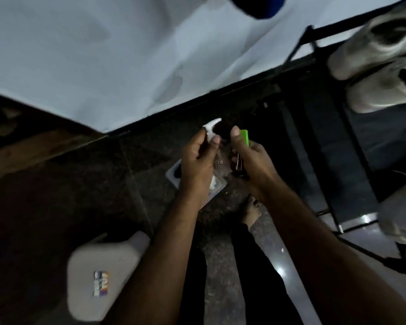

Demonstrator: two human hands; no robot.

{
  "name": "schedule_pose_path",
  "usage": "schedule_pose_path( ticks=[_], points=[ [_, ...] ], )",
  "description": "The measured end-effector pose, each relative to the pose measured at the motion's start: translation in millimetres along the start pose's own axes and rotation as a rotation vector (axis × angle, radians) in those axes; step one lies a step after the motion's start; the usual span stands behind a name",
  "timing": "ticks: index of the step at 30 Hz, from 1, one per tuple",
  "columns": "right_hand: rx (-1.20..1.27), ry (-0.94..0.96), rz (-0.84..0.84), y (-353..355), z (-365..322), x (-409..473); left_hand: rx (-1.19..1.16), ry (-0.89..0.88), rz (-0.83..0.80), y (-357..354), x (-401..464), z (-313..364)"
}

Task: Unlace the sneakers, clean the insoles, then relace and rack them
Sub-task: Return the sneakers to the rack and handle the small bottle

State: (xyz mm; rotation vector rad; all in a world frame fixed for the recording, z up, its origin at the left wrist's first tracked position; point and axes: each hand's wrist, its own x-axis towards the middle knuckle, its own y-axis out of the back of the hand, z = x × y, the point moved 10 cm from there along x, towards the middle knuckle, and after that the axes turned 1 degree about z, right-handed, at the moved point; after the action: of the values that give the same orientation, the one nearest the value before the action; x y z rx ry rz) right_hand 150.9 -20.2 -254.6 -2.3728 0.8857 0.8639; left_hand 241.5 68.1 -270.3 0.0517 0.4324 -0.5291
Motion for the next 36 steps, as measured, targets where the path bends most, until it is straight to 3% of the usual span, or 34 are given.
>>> schedule_pose_path(
  ticks=[6,8,13,18,24,26,29,36],
  points=[
    [-0.607,0.347,0.01,-60.4,35.7,37.8,-0.024,0.055,0.181,115.8,-23.7,-56.4],
    [-0.712,0.385,-0.063,-75.9,53.8,44.5,0.006,0.089,0.159,136.6,-29.2,-82.8],
    [-1.258,0.408,-0.281,-97.8,112.3,56.7,0.112,0.062,0.077,162.5,-32.8,-134.9],
    [-1.334,0.462,-0.442,-90.4,145.6,62.7,0.176,-0.001,0.059,155.1,-28.9,-181.3],
    [-1.439,0.422,-0.217,-35.7,214.8,127.7,0.245,-0.057,0.214,134.7,-6.2,-259.9],
    [-1.328,0.341,-0.093,-14.3,235.7,161.4,0.233,-0.021,0.255,134.6,13.4,-296.1],
    [-1.104,0.223,0.0,4.4,261.1,207.5,0.139,0.183,0.304,145.0,39.0,-354.4],
    [-0.922,0.184,-0.03,10.2,294.2,284.2,0.318,0.099,0.236,181.0,110.6,-421.9]
  ],
)
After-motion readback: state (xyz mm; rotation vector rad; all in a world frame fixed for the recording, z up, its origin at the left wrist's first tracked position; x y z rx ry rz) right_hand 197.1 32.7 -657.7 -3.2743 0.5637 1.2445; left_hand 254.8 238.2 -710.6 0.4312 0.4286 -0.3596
